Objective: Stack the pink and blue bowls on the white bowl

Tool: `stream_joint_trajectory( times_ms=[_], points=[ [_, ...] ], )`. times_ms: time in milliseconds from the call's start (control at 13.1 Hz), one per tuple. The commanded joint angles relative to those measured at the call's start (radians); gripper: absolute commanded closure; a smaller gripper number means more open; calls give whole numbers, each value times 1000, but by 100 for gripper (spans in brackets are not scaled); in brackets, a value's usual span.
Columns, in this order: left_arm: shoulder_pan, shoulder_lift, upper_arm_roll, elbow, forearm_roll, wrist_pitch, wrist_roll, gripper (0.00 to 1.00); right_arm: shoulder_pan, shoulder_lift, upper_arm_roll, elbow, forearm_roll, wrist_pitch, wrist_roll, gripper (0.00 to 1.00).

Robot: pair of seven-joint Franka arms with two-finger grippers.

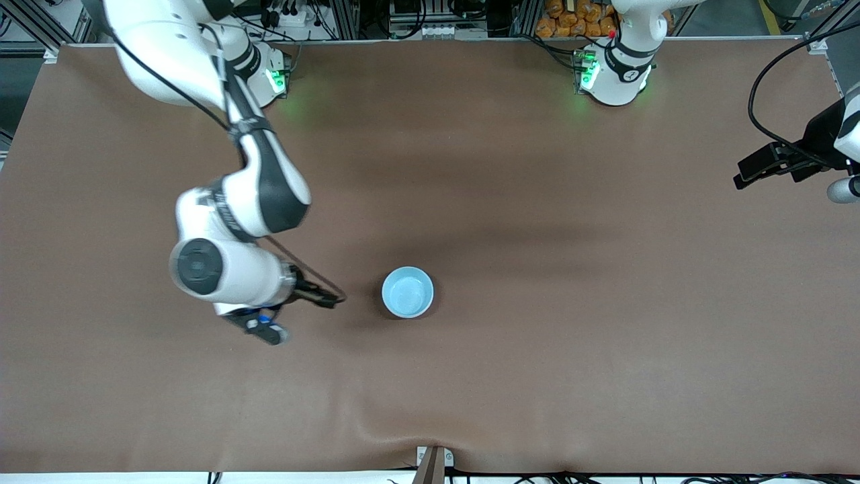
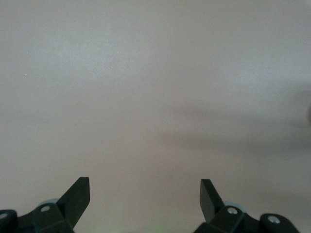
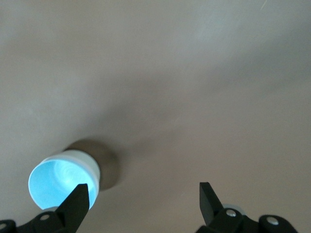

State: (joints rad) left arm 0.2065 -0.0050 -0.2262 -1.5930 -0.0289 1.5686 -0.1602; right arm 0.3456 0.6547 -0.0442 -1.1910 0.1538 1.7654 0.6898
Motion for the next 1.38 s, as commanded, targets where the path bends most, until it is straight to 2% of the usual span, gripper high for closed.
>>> stream_joint_trajectory(
  times_ms=[0,77,153,383,536,613,766,996,1303],
  points=[
    [10,-10,-4,-9,-17,16,21,0,-191,-110,136,-1,-43,-105,-167,0],
    [10,-12,-4,-9,-17,16,21,0,-288,-136,205,2,-42,-160,-258,0],
    [10,-13,-4,-10,-17,16,21,0,-333,-160,220,2,-43,-200,-313,0],
    [10,-13,-5,-10,-17,14,21,0,-340,-274,176,-9,-98,-245,-397,0],
    [10,-12,-4,-10,-17,14,21,0,-336,-361,161,-74,-100,-257,-408,0],
    [10,-12,-5,-10,-17,16,21,0,-336,-416,150,-134,-106,-242,-412,0],
    [8,-12,-7,-10,-17,14,21,0,-326,-536,86,-269,-103,-204,-496,0],
    [7,-12,-9,-7,-17,14,21,0,-307,-725,69,-551,-108,-75,-518,0],
    [4,-10,-9,-1,-17,13,22,0,-306,-725,70,-520,-160,-101,-564,0]
  ],
)
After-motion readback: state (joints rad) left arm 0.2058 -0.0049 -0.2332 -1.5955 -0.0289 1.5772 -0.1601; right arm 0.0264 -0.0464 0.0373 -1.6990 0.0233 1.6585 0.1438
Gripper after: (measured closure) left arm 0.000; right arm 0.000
